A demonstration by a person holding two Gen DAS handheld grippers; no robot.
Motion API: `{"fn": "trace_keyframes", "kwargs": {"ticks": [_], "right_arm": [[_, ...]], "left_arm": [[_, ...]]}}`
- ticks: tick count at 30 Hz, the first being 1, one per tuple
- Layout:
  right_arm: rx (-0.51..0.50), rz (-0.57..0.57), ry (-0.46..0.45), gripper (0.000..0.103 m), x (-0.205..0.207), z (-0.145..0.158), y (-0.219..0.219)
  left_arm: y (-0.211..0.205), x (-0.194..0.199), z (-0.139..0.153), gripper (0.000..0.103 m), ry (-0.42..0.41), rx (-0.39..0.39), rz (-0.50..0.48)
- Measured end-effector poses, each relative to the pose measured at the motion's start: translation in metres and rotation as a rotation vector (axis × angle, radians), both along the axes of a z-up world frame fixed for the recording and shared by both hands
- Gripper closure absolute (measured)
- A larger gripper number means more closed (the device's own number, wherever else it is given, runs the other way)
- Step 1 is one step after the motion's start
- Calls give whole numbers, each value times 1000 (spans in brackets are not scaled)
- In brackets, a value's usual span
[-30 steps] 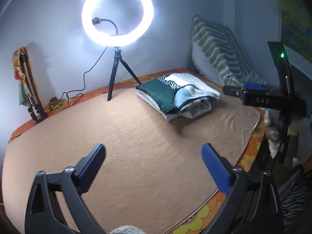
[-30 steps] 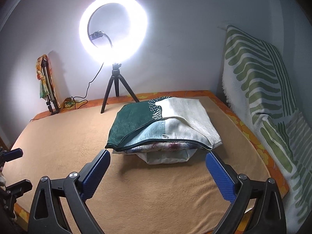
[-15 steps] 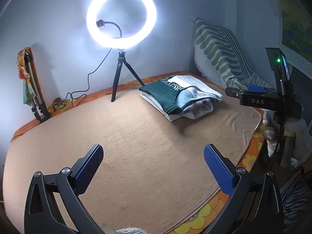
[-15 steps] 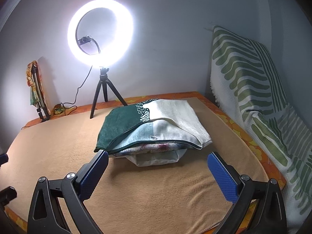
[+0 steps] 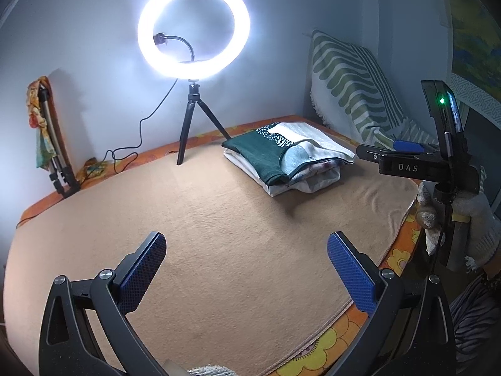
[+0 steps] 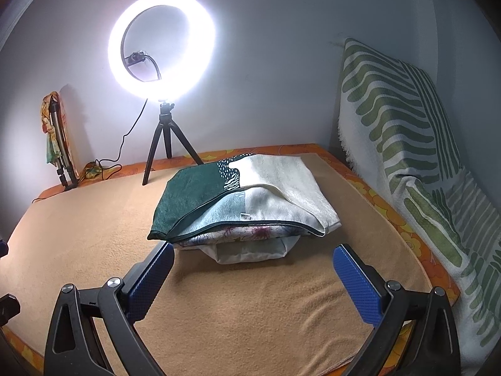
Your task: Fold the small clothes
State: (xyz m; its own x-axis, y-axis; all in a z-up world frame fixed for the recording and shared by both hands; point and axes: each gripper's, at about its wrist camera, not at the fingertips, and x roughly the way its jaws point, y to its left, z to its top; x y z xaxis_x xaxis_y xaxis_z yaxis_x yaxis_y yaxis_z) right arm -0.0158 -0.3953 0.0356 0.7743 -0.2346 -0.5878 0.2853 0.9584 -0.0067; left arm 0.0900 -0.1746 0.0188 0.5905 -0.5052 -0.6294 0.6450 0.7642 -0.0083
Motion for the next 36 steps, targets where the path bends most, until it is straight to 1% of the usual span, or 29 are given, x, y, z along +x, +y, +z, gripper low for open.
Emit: {"fn": "trace_keyframes", "kwargs": {"ticks": [36], "right_arm": [[-5, 13, 8, 0, 1, -3, 5]], "left_arm": [[-1, -4, 5, 0, -7, -8, -8]]}}
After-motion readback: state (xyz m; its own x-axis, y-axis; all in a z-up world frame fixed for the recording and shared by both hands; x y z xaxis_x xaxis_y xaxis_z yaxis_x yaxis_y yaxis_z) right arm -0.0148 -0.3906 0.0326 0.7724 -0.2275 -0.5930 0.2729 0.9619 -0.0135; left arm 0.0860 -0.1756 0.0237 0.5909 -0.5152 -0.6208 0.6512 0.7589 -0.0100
